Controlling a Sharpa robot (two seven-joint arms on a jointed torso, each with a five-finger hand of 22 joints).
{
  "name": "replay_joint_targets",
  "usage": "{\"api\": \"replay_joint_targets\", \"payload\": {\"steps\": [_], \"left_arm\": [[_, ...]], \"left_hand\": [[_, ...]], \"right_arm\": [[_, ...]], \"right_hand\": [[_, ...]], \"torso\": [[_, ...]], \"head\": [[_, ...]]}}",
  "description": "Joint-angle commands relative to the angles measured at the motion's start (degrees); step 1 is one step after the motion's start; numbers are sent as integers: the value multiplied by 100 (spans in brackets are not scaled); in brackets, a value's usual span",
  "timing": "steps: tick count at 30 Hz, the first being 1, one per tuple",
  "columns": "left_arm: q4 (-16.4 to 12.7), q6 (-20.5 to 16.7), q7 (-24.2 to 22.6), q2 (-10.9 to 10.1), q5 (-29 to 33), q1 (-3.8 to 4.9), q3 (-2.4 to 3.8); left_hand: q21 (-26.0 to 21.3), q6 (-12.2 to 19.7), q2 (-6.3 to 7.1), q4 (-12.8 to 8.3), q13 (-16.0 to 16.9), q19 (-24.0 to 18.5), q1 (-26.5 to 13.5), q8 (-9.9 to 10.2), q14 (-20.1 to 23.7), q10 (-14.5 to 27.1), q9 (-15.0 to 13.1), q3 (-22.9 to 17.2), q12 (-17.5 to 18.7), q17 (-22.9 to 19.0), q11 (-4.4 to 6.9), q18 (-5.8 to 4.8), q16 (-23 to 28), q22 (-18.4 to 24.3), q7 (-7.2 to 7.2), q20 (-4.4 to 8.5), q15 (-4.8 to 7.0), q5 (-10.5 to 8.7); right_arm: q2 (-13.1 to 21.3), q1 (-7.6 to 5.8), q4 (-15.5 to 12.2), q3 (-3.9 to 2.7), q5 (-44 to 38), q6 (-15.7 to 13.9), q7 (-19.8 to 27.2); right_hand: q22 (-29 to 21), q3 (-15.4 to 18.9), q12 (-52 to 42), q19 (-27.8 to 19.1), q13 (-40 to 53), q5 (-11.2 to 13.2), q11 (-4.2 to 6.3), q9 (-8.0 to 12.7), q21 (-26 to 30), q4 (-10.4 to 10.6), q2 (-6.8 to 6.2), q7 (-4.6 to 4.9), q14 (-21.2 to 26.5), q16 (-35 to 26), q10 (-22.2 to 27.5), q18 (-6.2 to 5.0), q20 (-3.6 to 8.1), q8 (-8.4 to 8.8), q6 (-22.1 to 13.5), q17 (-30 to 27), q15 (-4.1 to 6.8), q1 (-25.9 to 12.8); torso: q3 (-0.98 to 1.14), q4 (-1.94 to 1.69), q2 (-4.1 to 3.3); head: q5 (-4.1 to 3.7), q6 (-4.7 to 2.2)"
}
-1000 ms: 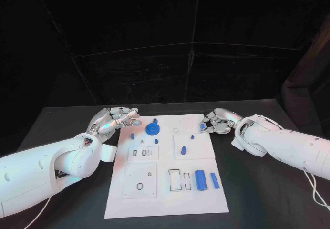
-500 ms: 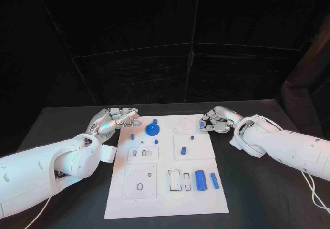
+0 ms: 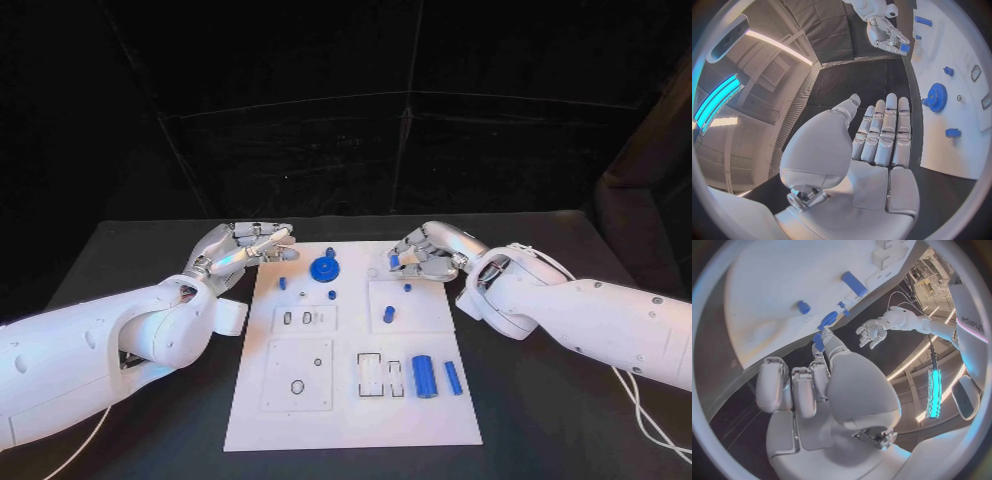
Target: Assemble the parts on the task board
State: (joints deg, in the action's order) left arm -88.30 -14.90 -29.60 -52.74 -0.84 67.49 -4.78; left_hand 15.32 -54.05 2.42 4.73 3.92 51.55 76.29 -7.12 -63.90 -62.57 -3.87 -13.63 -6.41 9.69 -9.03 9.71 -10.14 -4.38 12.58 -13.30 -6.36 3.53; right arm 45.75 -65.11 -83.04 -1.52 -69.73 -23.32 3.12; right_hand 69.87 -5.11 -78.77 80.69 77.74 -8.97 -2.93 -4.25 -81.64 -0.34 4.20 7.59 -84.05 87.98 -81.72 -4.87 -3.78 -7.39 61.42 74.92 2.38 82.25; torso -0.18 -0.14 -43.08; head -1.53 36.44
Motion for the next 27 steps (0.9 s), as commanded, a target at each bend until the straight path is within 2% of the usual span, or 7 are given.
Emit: {"api": "replay_joint_targets", "payload": {"steps": [1,10,13,19,20,23,27], "left_arm": [[-8,64,-32,11,-23,10,4],[-7,60,-33,42,-20,20,5],[-5,63,-30,47,-20,25,5],[6,77,-13,51,-20,33,5],[10,78,-13,52,-20,34,5],[16,79,-10,59,-20,37,5],[23,82,-7,64,-20,40,5]], "left_hand": [[-30,-24,-43,-34,-10,41,18,29,-29,-36,7,0,20,10,-14,90,30,5,6,-1,-30,-28],[-30,-26,-44,-34,-9,42,15,30,-31,-39,7,-2,22,11,-14,90,32,6,5,-1,-30,-28],[-30,-26,-44,-34,-9,42,15,30,-31,-39,7,-2,22,11,-14,90,32,6,5,-1,-30,-28],[-30,-26,-44,-34,-9,42,15,30,-31,-39,7,-2,22,11,-14,90,32,6,5,-1,-30,-28],[-30,-26,-44,-34,-9,42,15,30,-31,-39,7,-2,22,11,-14,90,32,6,5,-1,-30,-28],[-30,-26,-44,-34,-9,42,15,30,-31,-39,7,-2,22,11,-14,90,32,6,5,-1,-30,-28],[-30,-26,-44,-34,-9,42,15,30,-31,-39,7,-2,22,11,-14,90,32,6,5,-1,-30,-28]], "right_arm": [[-236,-13,-161,-3,-332,52,-510],[-1007,-11,-172,3,-1012,535,-1215],[-1204,-5,-92,6,-1156,631,-1363],[-1479,84,49,11,-1324,733,-1386],[-1520,101,66,22,-1362,744,-1392],[-1605,135,85,138,-1467,753,-1423],[-1692,164,130,205,-1597,751,-1459]], "right_hand": [[-1,-58,35,5,152,32,162,-57,-24,13,69,-149,-502,17,-135,95,21,-8,194,1083,28,8],[-18,-93,116,-6,87,103,144,-46,-16,29,22,-133,-490,-6,-85,92,11,22,182,1035,13,-120],[-19,-94,122,-6,82,104,144,-46,-15,30,10,-133,-489,-9,-81,92,9,24,183,1030,12,-136],[-45,-100,145,-19,63,107,145,-45,-4,23,-14,-134,-486,-15,-66,86,8,28,185,1016,12,-153],[-46,-103,149,-20,60,109,144,-43,-3,18,-25,-134,-486,-15,-62,86,7,31,183,1018,12,-159],[-47,-105,150,-21,60,111,144,-42,-3,16,-31,-132,-486,-14,-62,86,7,34,181,1019,11,-164],[-48,-107,151,-21,60,113,143,-41,-2,15,-36,-131,-487,-14,-61,86,6,37,179,1021,11,-168]], "torso": [[-24,-17,38],[-48,-48,47],[-52,-39,49],[-45,-33,50],[-40,-32,50],[-38,-40,44],[-36,-45,40]], "head": [[62,55],[86,114],[109,129],[167,157],[175,162],[197,177],[221,191]]}}
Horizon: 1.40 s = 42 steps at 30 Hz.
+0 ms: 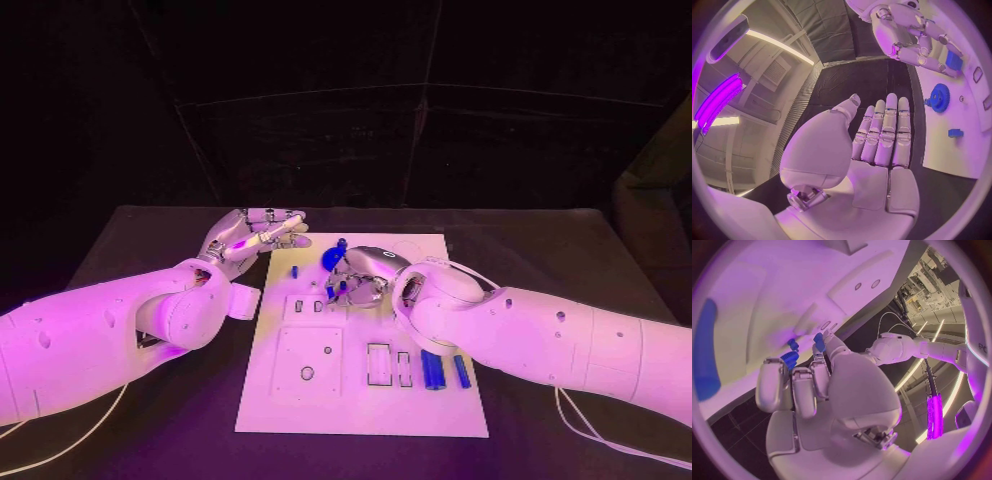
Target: Assemble the parts on the task board
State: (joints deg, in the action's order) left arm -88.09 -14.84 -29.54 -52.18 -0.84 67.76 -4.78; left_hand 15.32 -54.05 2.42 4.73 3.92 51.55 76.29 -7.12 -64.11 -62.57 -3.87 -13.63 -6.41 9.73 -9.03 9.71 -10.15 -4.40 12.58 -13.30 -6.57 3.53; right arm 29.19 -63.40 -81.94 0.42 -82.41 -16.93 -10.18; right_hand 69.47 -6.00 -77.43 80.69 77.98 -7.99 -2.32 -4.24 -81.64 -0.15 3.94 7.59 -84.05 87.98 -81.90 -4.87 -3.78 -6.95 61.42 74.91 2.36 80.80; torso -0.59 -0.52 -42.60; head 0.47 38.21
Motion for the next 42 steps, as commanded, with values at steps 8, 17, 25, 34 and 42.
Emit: {"api": "replay_joint_targets", "payload": {"steps": [8,17,25,34,42], "left_arm": [[13,78,-12,13,-20,15,4],[25,83,-9,26,-20,16,4],[36,86,-5,33,-20,16,4],[42,88,-2,35,-20,16,4],[47,91,2,24,-20,16,4]], "left_hand": [[-30,-26,-44,-34,-9,42,15,30,-10,-39,7,-2,22,7,-14,90,32,7,5,-1,-9,-28],[-30,-26,-44,-34,-9,42,15,30,-10,-39,7,-2,22,7,-14,90,32,7,5,-1,-9,-28],[-34,-33,-48,-36,-8,48,2,34,-18,-50,6,-9,28,11,-10,90,39,11,-1,0,-8,-29],[-34,-33,-48,-36,-8,48,2,34,-18,-50,6,-9,28,11,-10,90,39,11,-1,0,-8,-29],[-34,-33,-48,-36,-8,48,2,34,-18,-50,6,-9,28,11,-10,90,39,11,-1,0,-8,-29]], "right_arm": [[-96,35,37,50,-483,77,-147],[-124,61,8,55,-530,80,-127],[-130,79,33,56,-589,236,-178],[-127,96,41,57,-697,408,-263],[-98,105,-5,57,-929,435,-423]], "right_hand": [[-3,-23,14,-19,40,19,80,-40,-4,-6,-18,-129,-488,-13,-44,87,6,-2,175,1024,12,-35],[-3,-23,14,-19,40,19,80,-40,-4,-6,-18,-129,-488,-13,-44,87,6,-2,175,1024,12,-35],[-9,-33,30,-23,29,56,70,-30,0,-15,-64,-115,-487,-14,-33,86,1,24,150,1022,6,-77],[-40,-56,203,-42,-115,137,22,9,16,-19,-176,-55,-483,-24,81,81,-27,129,27,1006,-31,-195],[-63,-50,400,-57,-282,117,-18,28,30,-13,-306,-9,-479,-35,205,76,-61,207,-64,987,-67,-302]], "torso": [[1,-7,-6],[3,1,-4],[0,-3,-4],[1,-4,-2],[2,-4,-5]], "head": [[39,43],[48,53],[36,70],[39,89],[48,97]]}}
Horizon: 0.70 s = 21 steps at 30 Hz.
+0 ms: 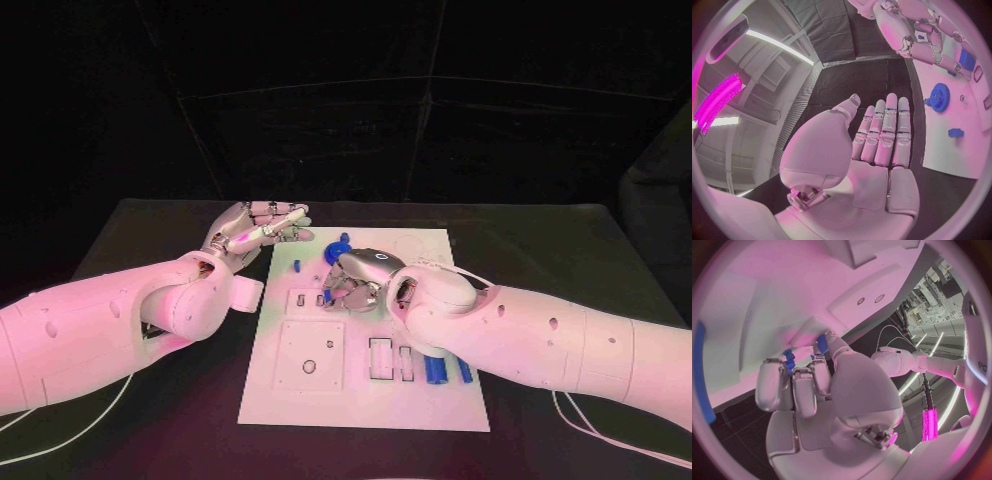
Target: Assemble the parts on the task board
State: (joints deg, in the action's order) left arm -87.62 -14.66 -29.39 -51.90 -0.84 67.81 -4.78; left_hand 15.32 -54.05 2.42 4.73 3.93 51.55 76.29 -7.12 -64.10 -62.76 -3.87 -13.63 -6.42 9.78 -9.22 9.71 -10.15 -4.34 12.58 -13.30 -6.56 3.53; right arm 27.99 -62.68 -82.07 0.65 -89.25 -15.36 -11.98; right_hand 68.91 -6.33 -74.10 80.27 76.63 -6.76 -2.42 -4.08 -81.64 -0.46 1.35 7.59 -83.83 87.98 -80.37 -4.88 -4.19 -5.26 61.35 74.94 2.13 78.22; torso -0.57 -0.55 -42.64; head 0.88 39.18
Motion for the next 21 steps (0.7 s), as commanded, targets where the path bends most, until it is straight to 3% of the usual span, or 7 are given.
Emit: {"api": "replay_joint_targets", "payload": {"steps": [1,17,21], "left_arm": [[5,72,-13,-7,-20,10,4],[50,75,-14,-4,-20,10,4],[50,76,-12,-6,-20,10,4]], "left_hand": [[-34,-33,-48,-37,-8,48,2,34,-18,-31,6,-9,29,6,9,90,40,6,-1,-1,-8,-29],[-34,-33,-48,-37,-8,48,2,34,-18,-31,6,-9,29,6,9,90,40,6,-1,-1,-8,-29],[-34,-33,-48,-37,-8,48,2,34,-18,-31,6,-9,29,6,9,90,40,6,-1,-1,-8,-29]], "right_arm": [[24,34,4,33,-266,282,-262],[37,38,-55,33,-360,212,-423],[36,38,-59,33,-363,162,-453]], "right_hand": [[-12,-16,82,-17,-161,-21,-11,14,32,22,-62,-5,-500,-37,61,75,-23,46,-65,981,-48,-58],[-32,12,160,-29,-234,-223,-41,18,46,107,-255,23,-497,-45,97,70,-58,106,-129,974,-77,-279],[-38,101,221,-32,-292,-292,-51,21,50,194,-356,28,-495,-51,135,69,-68,126,-173,966,-87,-435]], "torso": [[0,2,-1],[-1,-1,3],[-2,-2,1]], "head": [[7,1],[-3,8],[-5,8]]}}
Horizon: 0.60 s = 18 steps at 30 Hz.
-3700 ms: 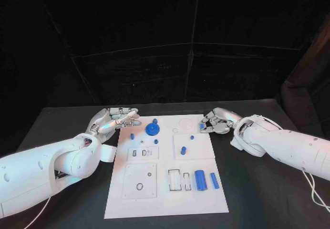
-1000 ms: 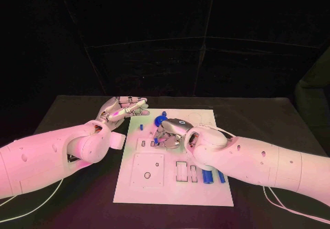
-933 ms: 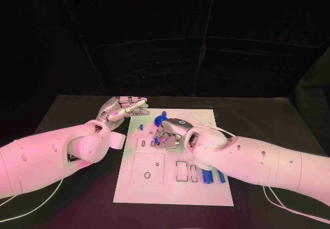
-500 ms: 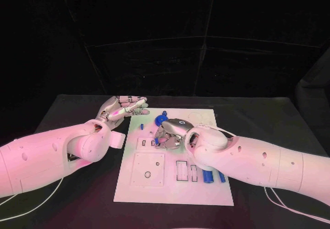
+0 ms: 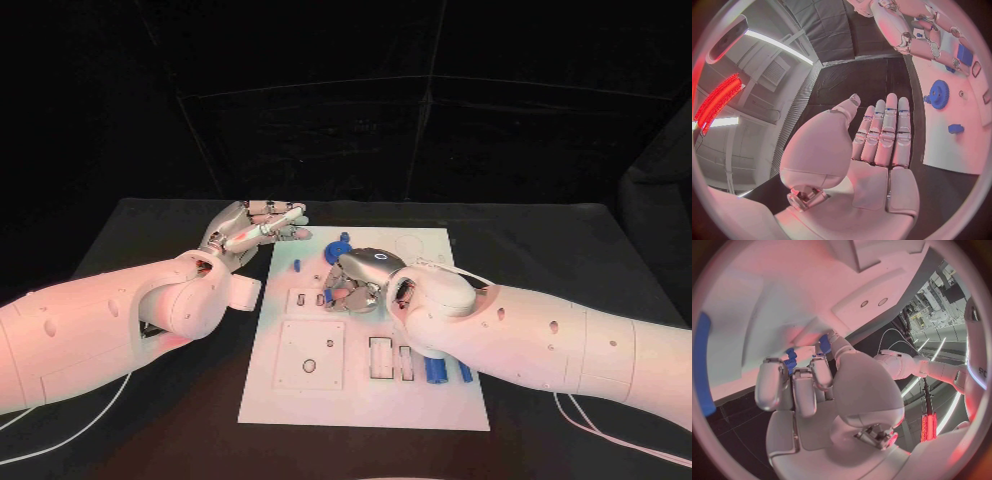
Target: Assemble the parts on the task board
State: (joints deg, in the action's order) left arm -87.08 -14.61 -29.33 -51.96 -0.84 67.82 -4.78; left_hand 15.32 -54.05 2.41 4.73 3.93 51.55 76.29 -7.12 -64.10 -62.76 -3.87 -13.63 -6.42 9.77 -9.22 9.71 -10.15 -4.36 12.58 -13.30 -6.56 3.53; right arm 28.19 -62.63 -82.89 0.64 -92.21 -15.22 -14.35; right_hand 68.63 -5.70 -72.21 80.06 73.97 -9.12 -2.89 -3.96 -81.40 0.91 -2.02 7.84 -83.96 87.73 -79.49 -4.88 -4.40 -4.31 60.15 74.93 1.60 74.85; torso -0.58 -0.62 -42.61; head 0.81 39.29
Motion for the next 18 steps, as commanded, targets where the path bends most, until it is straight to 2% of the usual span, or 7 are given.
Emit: {"api": "replay_joint_targets", "payload": {"steps": [1,5,7,9,13,18], "left_arm": [[-4,72,-17,0,-20,10,4],[-4,75,-16,0,-20,10,4],[-3,77,-13,0,-20,10,4],[-2,78,-7,-1,-20,10,4],[9,69,11,-1,-21,10,4],[24,29,68,-8,-44,10,4]], "left_hand": [[-34,-33,-48,-37,-8,48,2,34,-18,-31,6,-9,29,7,9,90,40,7,-1,0,-8,-29],[-34,-33,-48,-37,-8,48,2,34,-18,-31,6,-9,29,7,9,90,40,7,-1,0,-8,-29],[-37,-39,-50,-44,-8,53,-5,38,-24,-40,5,-19,38,11,13,90,48,11,-7,1,-7,-28],[-38,-43,-51,-47,-7,58,-6,39,-30,-46,5,-23,39,14,16,91,49,12,-11,2,-4,-28],[-8,-73,-48,-74,-7,154,-34,53,-151,-91,3,-56,69,55,39,95,26,6,-33,33,32,-27],[113,-122,-31,-124,-7,439,-93,88,-505,-172,2,-116,130,189,84,93,-89,-29,-66,139,136,-27]], "right_arm": [[16,33,23,34,-67,127,-227],[15,33,17,34,-68,-37,-253],[15,34,7,34,-65,-218,-233],[19,35,-10,34,-47,-441,-178],[55,47,-89,34,44,-963,49],[204,53,-289,31,212,-1373,415]], "right_hand": [[-12,66,46,-11,-39,-70,-7,11,27,83,-39,5,-481,-29,57,69,-49,38,-71,963,-37,-139],[-22,278,218,-16,-208,-53,-47,37,35,262,-149,49,-476,-41,177,68,-70,77,-321,944,-67,-366],[-25,434,244,-18,-246,-46,-101,38,38,374,-208,110,-473,-47,208,69,-102,75,-596,937,-111,-442],[-20,559,255,-16,-271,-74,-134,33,36,453,-236,146,-473,-49,231,69,-133,75,-726,936,-138,-450],[-12,708,252,-12,-292,-140,-162,24,31,556,-242,174,-472,-51,249,69,-163,64,-819,935,-165,-395],[33,795,216,11,-276,-205,-170,21,11,616,-240,183,-472,-51,237,76,-175,58,-847,937,-175,-327]], "torso": [[-1,5,-1],[-2,6,1],[-2,3,-1],[0,1,-1],[4,1,0],[9,13,4]], "head": [[2,-5],[1,-10],[-2,-14],[-2,-17],[2,-30],[19,-44]]}}
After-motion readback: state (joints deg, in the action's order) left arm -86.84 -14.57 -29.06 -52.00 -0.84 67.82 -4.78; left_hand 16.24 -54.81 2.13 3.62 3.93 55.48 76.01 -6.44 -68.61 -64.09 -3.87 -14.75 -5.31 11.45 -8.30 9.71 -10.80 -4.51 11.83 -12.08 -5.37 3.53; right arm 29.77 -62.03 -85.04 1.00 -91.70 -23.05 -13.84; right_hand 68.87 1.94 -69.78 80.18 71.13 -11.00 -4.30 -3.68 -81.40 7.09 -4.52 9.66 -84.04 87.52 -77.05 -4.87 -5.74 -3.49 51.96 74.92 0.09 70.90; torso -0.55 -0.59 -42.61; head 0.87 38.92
